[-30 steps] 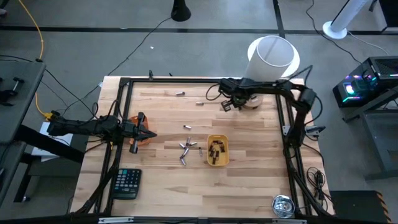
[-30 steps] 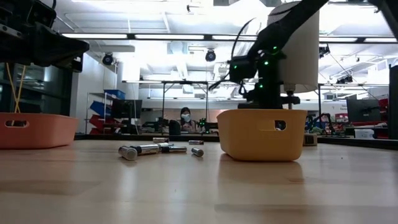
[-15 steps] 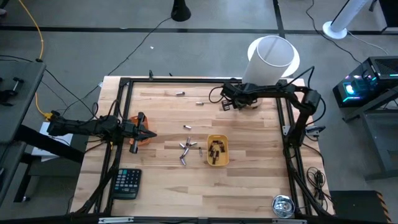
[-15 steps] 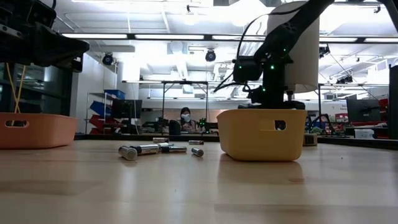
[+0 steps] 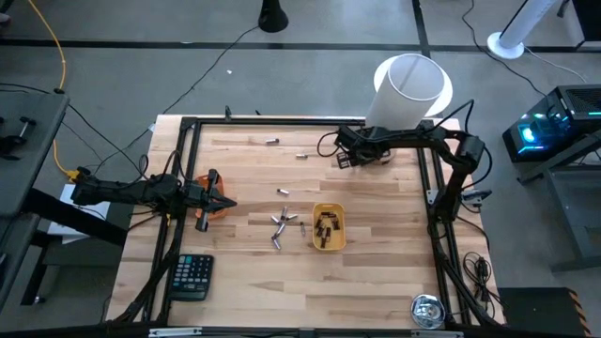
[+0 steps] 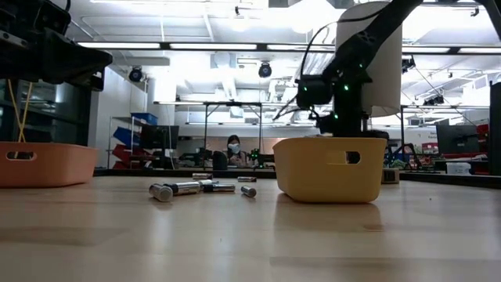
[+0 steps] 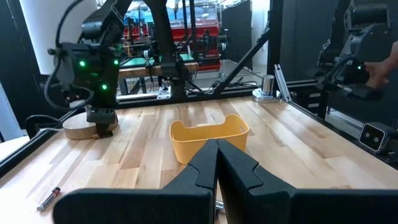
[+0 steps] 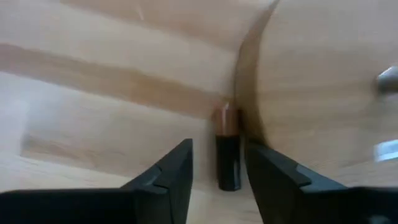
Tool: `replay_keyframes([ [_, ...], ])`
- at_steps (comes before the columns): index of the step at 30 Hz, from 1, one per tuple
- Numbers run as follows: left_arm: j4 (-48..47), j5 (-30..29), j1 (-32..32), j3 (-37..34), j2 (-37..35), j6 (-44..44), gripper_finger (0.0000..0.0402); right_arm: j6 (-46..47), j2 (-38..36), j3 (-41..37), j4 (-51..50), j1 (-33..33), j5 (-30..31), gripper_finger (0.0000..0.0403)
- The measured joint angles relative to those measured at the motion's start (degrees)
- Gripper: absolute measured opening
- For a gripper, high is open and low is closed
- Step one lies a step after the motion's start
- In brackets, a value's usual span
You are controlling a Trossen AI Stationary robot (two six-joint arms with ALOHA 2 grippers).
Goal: Sort batteries
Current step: Put the black battery into the yellow bin
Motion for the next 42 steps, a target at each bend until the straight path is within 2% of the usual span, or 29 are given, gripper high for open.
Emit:
replay_keyframes([
  [2, 0.0, 0.0, 0.0, 0.0, 0.0, 0.0, 0.0, 1.2, 0.1, -2.2, 2.5, 0.0, -1.5, 0.0147],
  [10, 0.0, 0.0, 0.0, 0.0, 0.0, 0.0, 0.0, 4.8, -0.4, -8.7, 9.5, 0.3, -0.9, 0.0141],
  [12, 0.0, 0.0, 0.0, 0.0, 0.0, 0.0, 0.0, 4.7, -0.5, -9.6, 10.3, 1.2, -0.8, 0.0114],
  [15, 0.0, 0.0, 0.0, 0.0, 0.0, 0.0, 0.0, 5.8, -0.5, -10.3, 10.8, 3.7, 1.1, 0.0038],
  [16, 0.0, 0.0, 0.0, 0.0, 0.0, 0.0, 0.0, 5.2, -0.5, -10.4, 10.6, 4.7, 1.9, 0.0027],
  [22, 0.0, 0.0, 0.0, 0.0, 0.0, 0.0, 0.0, 4.1, -3.5, -9.6, 0.1, 11.7, 2.5, 0.0026],
  [24, 0.0, 0.0, 0.0, 0.0, 0.0, 0.0, 0.0, 4.7, -7.0, -10.0, -4.1, 14.1, 0.1, 0.0026],
  [29, 0.0, 0.0, 0.0, 0.0, 0.0, 0.0, 0.0, 8.9, -17.9, -9.7, -5.6, 21.5, 0.5, 0.0026],
  [34, 0.0, 0.0, 0.0, 0.0, 0.0, 0.0, 0.0, 13.3, -24.1, -9.7, 2.2, 32.1, -6.0, 0.0026],
  [40, 0.0, 0.0, 0.0, 0.0, 0.0, 0.0, 0.0, 26.2, -21.1, -9.6, 13.2, 41.8, -7.3, 0.0026],
  [42, -0.1, 0.0, 0.0, 0.0, 0.0, 0.0, 0.0, 29.5, -19.6, -9.6, 15.8, 43.5, -6.7, 0.0042],
])
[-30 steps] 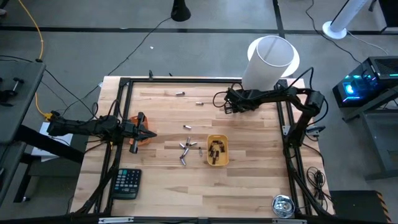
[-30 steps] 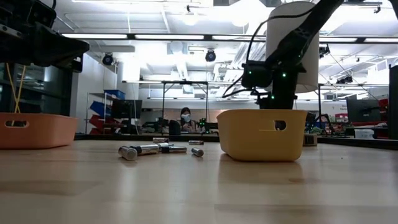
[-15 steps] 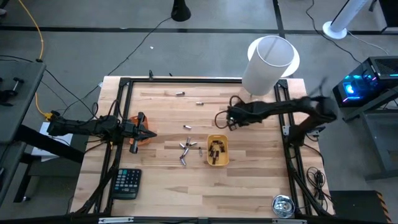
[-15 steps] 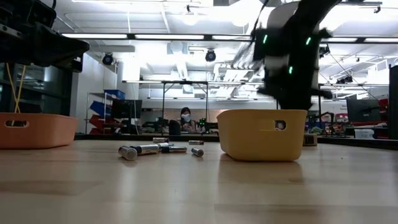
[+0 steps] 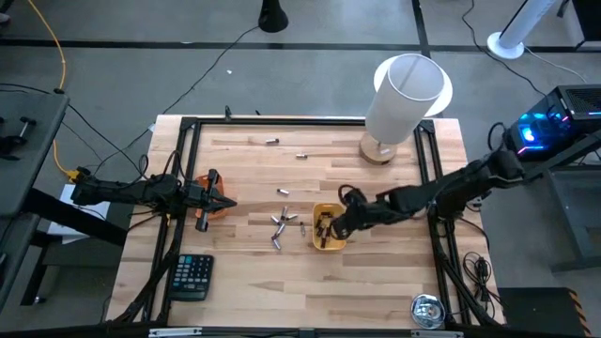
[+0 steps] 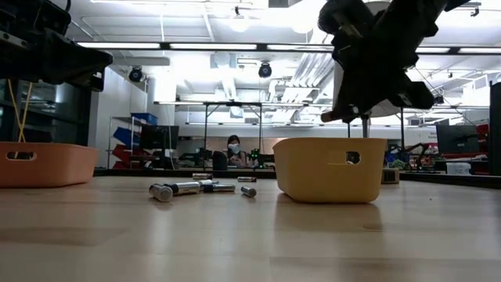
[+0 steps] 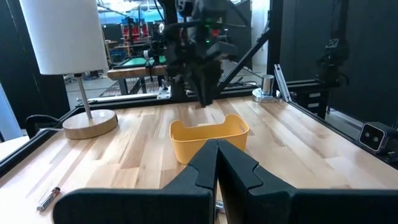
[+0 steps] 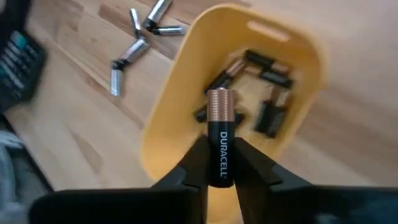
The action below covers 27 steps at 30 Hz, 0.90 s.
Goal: Sort batteries
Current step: Put the black battery into the yellow bin, then put the silver battery into the orange bin
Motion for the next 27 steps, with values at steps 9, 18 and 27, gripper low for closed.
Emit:
replay_keyframes([
  [9, 0.1, 0.0, 0.0, 0.0, 0.0, 0.0, 0.0, 7.7, 3.1, 0.1, 3.9, 0.3, -1.9, 0.018],
  [18, 0.1, 0.0, 0.0, 0.0, 0.0, 0.0, 0.0, 3.7, -6.5, 0.2, 8.6, -1.1, 4.9, 0.0207],
  [27, 6.5, 1.0, -0.2, 0.0, 0.0, -6.9, 0.0, 0.3, -14.6, 0.2, 15.4, -1.1, 14.0, 0.0208],
])
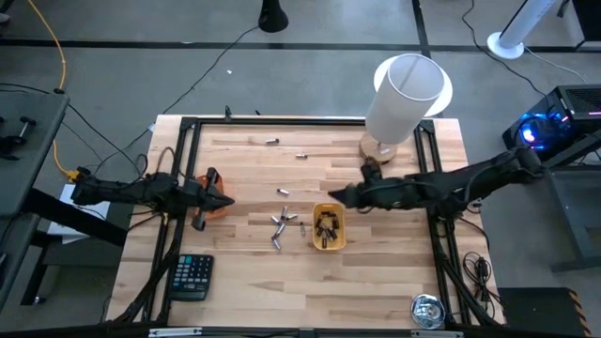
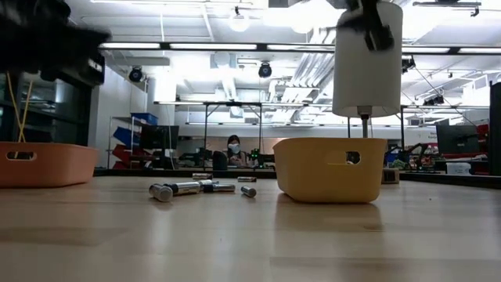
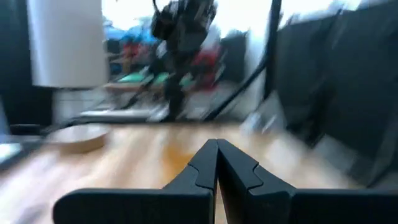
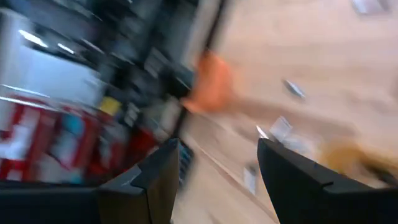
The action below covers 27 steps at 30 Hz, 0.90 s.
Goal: Sort batteries
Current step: Put the silver battery into the orange bin
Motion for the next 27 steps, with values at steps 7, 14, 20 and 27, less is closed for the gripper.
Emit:
replay_keyframes([
  [7, 26.3, -16.3, -0.2, 1.5, 4.6, -19.4, 0.0, -12.0, -6.3, 0.0, 8.6, 2.9, 14.4, 0.0209],
  [14, 22.7, -16.8, 1.2, 18.1, 29.1, -18.2, 0.0, -16.5, -8.9, 0.0, 2.9, -0.9, 17.8, 0.0209],
  [20, -13.1, -4.4, 1.3, 37.7, 50.6, -6.2, 0.0001, -19.8, -11.3, 0.0, -5.1, -6.8, 8.9, 0.0209],
  [27, -19.8, -3.0, 4.4, 43.7, 70.0, 0.8, 0.001, -23.2, -14.4, 0.0, -16.0, -9.0, 3.9, 0.0209],
])
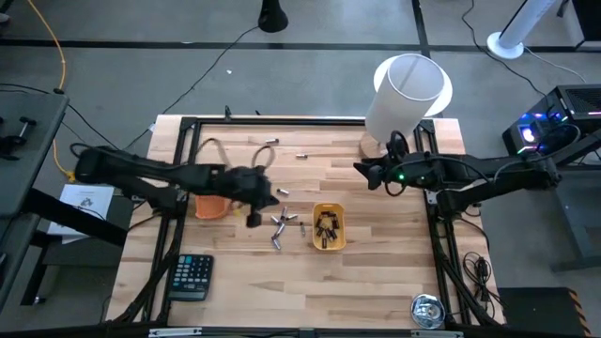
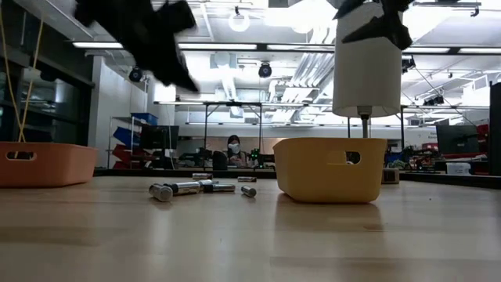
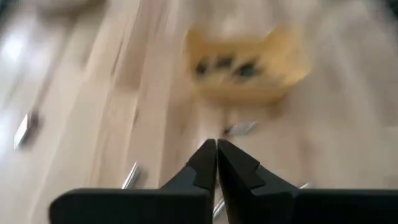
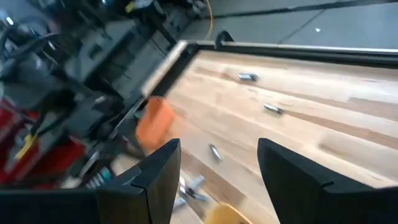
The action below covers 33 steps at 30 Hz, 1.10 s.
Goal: Sort batteries
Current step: Put the silver battery into the orange bin
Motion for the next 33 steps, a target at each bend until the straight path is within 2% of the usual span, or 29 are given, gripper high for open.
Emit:
replay_keyframes([
  [3, -3.8, 3.4, 4.2, 2.4, 7.6, -0.3, 0.0042, -1.7, -0.5, 0.0, -3.6, 0.0, -1.7, 0.0209],
  [7, -4.9, 6.4, 8.4, 6.7, 15.4, 0.2, 0.0108, -3.9, -0.6, 0.0, -6.0, 0.0, -4.4, 0.0209],
  [14, -9.8, 1.2, 11.2, 13.8, 25.9, 13.5, 0.0218, -6.9, -0.5, 0.0, -6.9, 0.0, -6.2, 0.0209],
  [19, -12.6, -1.1, 11.4, 15.3, 31.2, 20.1, 0.0242, -7.0, -0.5, 0.0, -6.9, 0.0, -5.9, 0.0209],
  [23, -12.6, -1.5, 11.4, 15.6, 34.3, 20.4, 0.0237, -5.8, -0.5, 0.0, -6.9, 0.0, -4.7, 0.0209],
  [25, -13.4, -1.5, 11.4, 15.7, 35.6, 19.1, 0.0215, -5.2, -0.5, 0.0, -6.7, 0.0, -4.2, 0.0209],
  [27, -13.7, 0.2, 11.7, 15.7, 36.1, 16.5, 0.0166, -4.2, -0.5, 0.0, -6.4, 0.0, -3.3, 0.0209],
  [30, -14.1, 2.9, 12.3, 15.7, 36.1, 15.2, 0.0049, -2.1, -0.4, 0.0, -6.4, 0.1, -1.6, 0.0209],
  [31, -14.6, 3.3, 12.7, 15.6, 35.7, 14.7, 0.0028, -1.2, -0.4, 0.0, -6.4, 0.1, -1.3, 0.0209],
  [33, -15.6, 3.8, 13.5, 15.5, 34.0, 13.5, 0.0023, 0.2, -0.4, 0.0, -6.3, 0.1, -0.7, 0.0209],
])
